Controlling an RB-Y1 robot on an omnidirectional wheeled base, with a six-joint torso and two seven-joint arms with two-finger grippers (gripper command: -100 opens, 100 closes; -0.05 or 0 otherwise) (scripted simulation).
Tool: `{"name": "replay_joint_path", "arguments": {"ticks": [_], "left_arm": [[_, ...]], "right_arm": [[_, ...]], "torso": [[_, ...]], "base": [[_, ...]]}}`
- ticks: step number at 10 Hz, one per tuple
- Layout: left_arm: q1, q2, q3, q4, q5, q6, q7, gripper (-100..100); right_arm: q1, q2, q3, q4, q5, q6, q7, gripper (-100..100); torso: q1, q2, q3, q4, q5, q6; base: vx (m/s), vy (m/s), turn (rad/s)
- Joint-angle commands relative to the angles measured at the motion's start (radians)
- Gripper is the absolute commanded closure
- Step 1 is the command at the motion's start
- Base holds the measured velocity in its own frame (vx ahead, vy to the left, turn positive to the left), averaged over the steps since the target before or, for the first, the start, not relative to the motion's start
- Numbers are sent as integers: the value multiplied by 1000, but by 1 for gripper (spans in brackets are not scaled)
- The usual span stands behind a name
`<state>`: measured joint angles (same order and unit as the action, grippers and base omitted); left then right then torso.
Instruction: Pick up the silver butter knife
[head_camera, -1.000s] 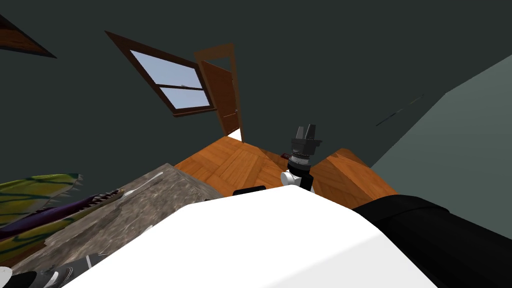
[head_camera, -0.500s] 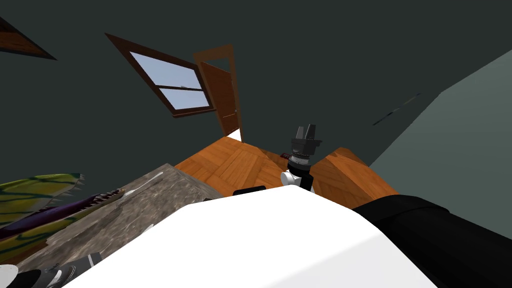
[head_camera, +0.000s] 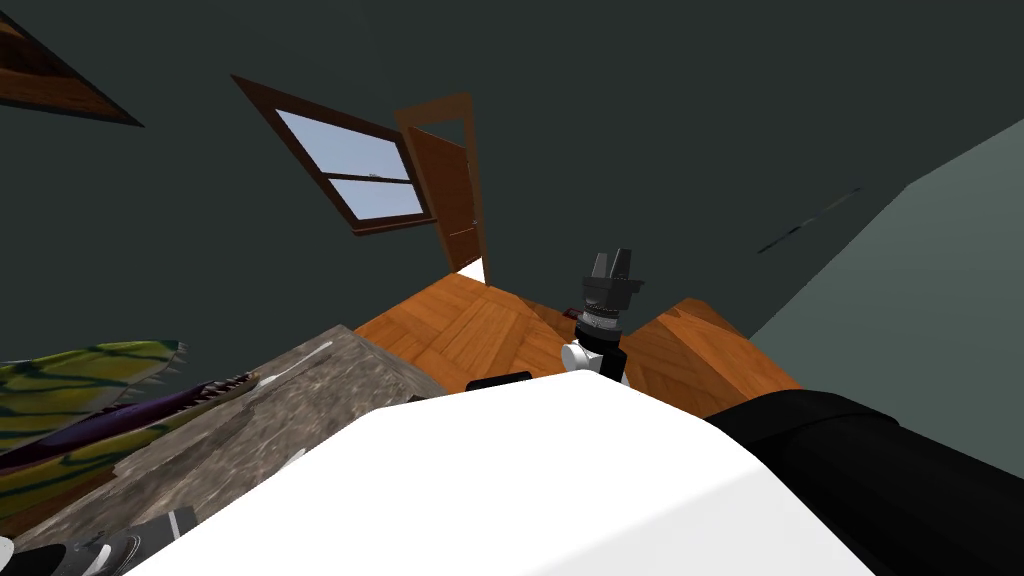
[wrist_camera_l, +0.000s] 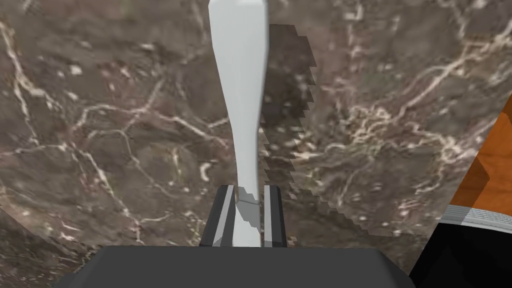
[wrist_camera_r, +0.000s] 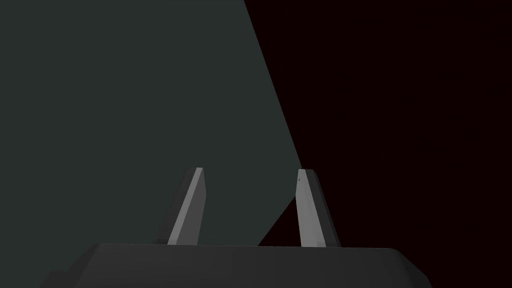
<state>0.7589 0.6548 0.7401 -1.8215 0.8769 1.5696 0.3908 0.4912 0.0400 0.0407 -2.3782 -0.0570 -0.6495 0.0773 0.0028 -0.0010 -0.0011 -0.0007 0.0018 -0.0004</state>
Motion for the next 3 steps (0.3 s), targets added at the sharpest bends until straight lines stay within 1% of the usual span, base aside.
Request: {"name": "replay_joint_path", "arguments": {"ticks": [1, 2, 3], "left_arm": [[15, 4, 14, -34, 15, 22, 5, 100], [7, 3, 7, -20, 8, 13, 4, 100], [8, 4, 8, -23, 9, 17, 6, 0]], "right_arm": [[0, 0, 0, 0, 0, 0, 0, 0], [0, 0, 0, 0, 0, 0, 0, 0], [0, 0, 0, 0, 0, 0, 0, 0]], "torso": [[0, 0, 0, 0, 0, 0], [0, -1, 0, 0, 0, 1], [0, 0, 0, 0, 0, 1]], "base": [[53, 8, 77], [21, 3, 8], [0, 0, 0]]}}
